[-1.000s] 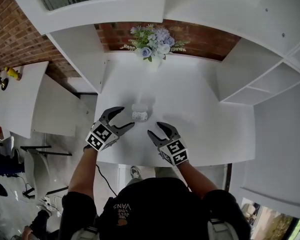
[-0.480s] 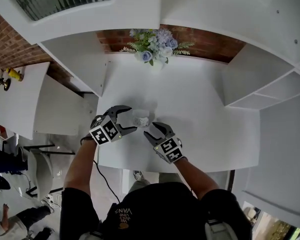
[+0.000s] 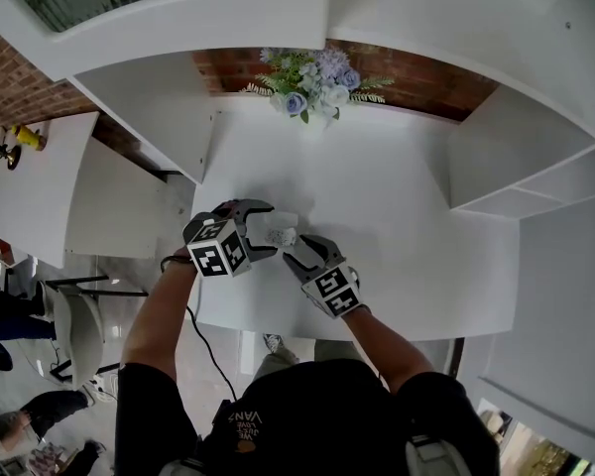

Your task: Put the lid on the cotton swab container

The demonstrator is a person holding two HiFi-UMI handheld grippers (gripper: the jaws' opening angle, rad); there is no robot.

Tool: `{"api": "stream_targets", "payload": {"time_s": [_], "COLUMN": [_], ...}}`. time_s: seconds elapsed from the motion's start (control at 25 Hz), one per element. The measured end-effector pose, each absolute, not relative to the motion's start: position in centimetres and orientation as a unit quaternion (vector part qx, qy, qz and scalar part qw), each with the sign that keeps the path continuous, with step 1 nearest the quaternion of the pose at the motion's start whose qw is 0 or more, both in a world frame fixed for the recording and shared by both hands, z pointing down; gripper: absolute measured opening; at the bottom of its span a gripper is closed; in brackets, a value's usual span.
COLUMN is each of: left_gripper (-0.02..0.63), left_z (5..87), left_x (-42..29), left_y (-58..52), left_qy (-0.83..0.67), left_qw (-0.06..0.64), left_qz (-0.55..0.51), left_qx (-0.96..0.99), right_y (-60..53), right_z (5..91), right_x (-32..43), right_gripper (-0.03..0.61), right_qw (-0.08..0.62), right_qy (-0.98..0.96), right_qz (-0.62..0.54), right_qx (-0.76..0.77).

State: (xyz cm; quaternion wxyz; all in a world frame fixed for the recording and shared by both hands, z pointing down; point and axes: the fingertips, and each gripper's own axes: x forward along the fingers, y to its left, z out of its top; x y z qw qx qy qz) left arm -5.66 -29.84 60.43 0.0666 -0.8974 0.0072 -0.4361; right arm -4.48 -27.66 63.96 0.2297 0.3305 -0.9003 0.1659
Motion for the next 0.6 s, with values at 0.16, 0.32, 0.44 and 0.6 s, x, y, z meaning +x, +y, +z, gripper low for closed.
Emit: {"api": "stream_targets", "payload": {"time_s": [0.16, 0.32, 0.44, 0.6], "left_gripper": [0.330, 0.330, 0.330, 0.330], "left_z": [60.5, 60.5, 60.4, 60.2], "left_x": [-5.8, -5.9, -5.9, -6.0], "left_y": [-29.3, -28.8, -28.5, -27.8], "left_qy": [0.000, -0.002, -0.003, -0.009], "left_qw": [0.078, 0.083, 0.087, 0.094], "left_qz": [-0.445, -0.451, -0.455, -0.460], "left_qx": [-0.892, -0.888, -0.886, -0.883], "right_y": [-28.0, -28.1, -28.1, -28.1], "right_z": [64.2, 64.1, 64.2, 64.3], "right_x": [-4.3, -4.2, -4.2, -4.1], "right_gripper": [0.186, 0.120, 0.112, 0.112], "right_qw": [0.230, 0.227, 0.226, 0.223], "right_qy": [-0.898, -0.897, -0.897, -0.895], "right_qz": [0.167, 0.164, 0.166, 0.168], "right_qx": [0.337, 0.341, 0.342, 0.346]}}
